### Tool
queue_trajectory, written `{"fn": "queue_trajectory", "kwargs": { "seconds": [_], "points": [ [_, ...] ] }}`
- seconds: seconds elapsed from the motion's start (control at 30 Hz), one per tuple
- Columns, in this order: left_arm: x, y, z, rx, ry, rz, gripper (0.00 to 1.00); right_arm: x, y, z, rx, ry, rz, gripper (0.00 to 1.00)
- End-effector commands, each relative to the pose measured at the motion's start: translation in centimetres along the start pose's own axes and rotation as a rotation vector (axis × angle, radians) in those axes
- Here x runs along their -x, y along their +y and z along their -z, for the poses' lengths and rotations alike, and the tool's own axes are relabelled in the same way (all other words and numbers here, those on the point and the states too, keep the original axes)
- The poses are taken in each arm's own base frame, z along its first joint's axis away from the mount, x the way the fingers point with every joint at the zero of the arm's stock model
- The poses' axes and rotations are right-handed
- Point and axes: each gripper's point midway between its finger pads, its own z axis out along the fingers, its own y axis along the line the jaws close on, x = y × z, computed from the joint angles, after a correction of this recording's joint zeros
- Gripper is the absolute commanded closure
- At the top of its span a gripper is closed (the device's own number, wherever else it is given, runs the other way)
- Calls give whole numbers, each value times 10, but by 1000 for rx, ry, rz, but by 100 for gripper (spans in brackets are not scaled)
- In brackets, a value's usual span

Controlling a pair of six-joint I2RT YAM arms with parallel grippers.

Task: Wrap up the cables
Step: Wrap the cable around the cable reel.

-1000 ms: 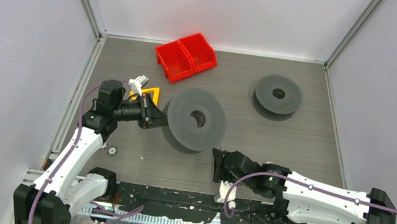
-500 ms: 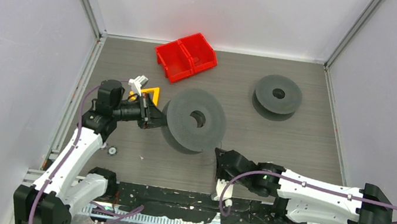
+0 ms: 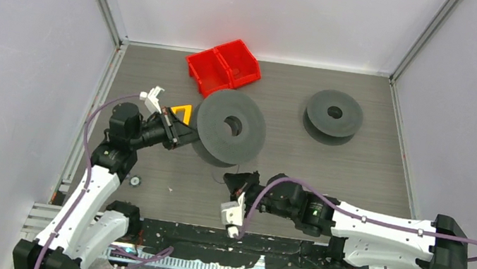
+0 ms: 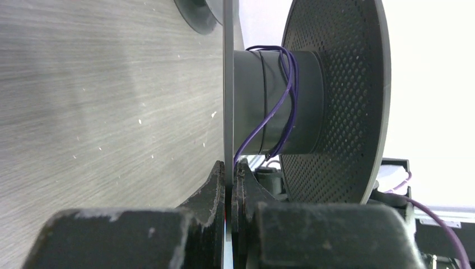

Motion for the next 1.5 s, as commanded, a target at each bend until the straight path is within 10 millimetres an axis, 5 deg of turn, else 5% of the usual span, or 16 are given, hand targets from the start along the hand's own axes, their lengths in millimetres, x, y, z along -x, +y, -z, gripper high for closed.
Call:
{"fn": "queue_trajectory", "kwargs": {
  "seconds": [0.0, 0.13, 0.33, 0.87, 1.47],
  "points": [
    [29, -24, 6, -75, -180, -119, 100, 41, -52, -3, -264, -227, -459, 95],
    [30, -16, 4, -59, -230, -146, 100, 32, -67, -16, -383, -174, -754, 95],
    [23, -2, -6, 29, -266, -248, 100, 26, -94, -37, -506, -102, -977, 95],
    [7, 38, -16, 199, -302, -419, 100, -9, -100, -87, -691, 191, -1313, 95],
    [8, 57, -12, 238, -378, -539, 100, -63, -104, -80, -816, 341, -1485, 94]
  ]
}}
